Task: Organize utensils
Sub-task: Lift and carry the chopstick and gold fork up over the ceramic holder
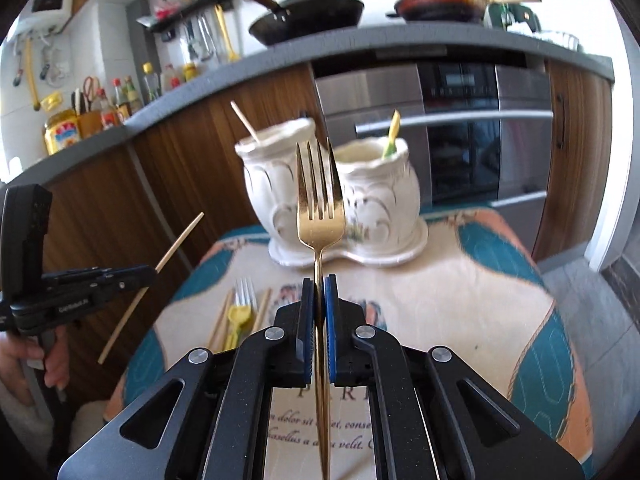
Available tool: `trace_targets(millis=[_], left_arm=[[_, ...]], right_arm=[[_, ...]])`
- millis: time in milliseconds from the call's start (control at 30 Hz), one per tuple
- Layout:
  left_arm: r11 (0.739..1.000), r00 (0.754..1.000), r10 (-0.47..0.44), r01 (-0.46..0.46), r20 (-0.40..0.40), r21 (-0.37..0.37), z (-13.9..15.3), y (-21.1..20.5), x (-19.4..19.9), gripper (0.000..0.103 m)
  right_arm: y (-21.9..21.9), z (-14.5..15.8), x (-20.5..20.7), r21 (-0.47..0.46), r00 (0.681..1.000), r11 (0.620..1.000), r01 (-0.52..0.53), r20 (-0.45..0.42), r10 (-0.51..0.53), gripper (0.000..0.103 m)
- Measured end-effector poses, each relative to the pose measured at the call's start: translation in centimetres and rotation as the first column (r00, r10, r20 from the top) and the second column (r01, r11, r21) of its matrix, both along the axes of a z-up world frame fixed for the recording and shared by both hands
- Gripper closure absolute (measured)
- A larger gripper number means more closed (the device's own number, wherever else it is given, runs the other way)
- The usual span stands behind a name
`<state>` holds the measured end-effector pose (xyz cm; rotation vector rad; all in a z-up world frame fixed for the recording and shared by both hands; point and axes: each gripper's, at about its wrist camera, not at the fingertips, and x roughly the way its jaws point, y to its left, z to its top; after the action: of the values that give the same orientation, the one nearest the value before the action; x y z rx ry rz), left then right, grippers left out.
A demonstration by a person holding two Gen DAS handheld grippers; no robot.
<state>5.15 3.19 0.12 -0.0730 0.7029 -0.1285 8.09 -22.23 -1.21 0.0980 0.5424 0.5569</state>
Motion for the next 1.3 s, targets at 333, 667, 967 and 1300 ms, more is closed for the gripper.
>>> trace_targets(millis=[333, 667, 967, 1300], left_arm=[[0.992, 0.976, -0.051, 0.073, 0.211, -0.098, 4.5, -0.3, 0.2, 0.098], [0.978, 0.923, -0.023, 0.101, 0.383, -0.185, 10.0, -1.3, 5.4, 0.098], [0.982, 0.873, 0.012, 0.082, 0.488, -0.170, 11.9, -3.7, 11.9, 0.098], [0.996, 0.847, 0.034, 0.015, 0.531, -0.089, 9.9, -5.6, 15.3, 0.098]], right_arm=[[-0.5, 3.7, -0.4, 0.040, 0.981, 0.998, 0.056, 0.183, -0.062, 0.097], [-0.5, 9.8, 4.3, 0.145, 0.931, 0.981, 0.130, 0.322, -0.171, 0.097], [-1.1, 11.1, 9.3, 0.266, 0.897, 0.949, 0.170, 0.357, -0.260, 0.097], [-1.1, 8.3, 12.4, 0.268, 0.937, 0.952, 0.150, 0.270, -0.224, 0.097]])
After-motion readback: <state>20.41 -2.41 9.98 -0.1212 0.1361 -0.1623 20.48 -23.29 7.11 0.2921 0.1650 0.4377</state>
